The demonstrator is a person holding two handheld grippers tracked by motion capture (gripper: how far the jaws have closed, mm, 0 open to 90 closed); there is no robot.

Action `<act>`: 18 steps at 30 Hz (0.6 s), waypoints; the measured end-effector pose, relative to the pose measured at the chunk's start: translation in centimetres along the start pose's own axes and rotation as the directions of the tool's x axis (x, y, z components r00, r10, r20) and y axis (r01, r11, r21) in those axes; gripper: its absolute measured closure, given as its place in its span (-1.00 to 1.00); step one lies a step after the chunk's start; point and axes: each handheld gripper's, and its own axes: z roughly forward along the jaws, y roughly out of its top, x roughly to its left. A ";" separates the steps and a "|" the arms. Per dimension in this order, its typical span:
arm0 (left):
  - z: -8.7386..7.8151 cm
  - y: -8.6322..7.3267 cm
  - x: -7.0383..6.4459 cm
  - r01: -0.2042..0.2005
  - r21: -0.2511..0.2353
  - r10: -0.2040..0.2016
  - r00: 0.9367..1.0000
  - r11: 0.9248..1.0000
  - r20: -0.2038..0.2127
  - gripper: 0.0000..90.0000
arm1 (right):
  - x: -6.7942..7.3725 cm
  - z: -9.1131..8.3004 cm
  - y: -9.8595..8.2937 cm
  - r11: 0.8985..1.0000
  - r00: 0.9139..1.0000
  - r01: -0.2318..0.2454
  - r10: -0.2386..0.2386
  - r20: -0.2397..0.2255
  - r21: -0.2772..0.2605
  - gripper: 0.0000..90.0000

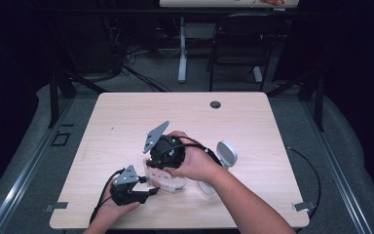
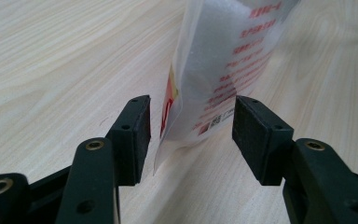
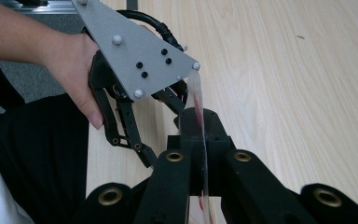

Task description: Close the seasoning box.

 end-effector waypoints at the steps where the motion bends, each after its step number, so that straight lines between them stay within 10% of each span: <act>1: 0.0 0.0 0.0 -0.004 0.000 0.004 1.000 1.000 0.003 0.05 | 0.0 -0.1 0.0 1.000 1.000 0.000 0.000 -0.003 0.000 1.00; 18: 0.4 0.2 -0.2 -0.031 -0.027 0.032 0.998 0.999 0.054 -0.13 | 0.6 -1.3 0.7 1.000 0.999 0.025 -0.025 -0.025 -0.016 1.00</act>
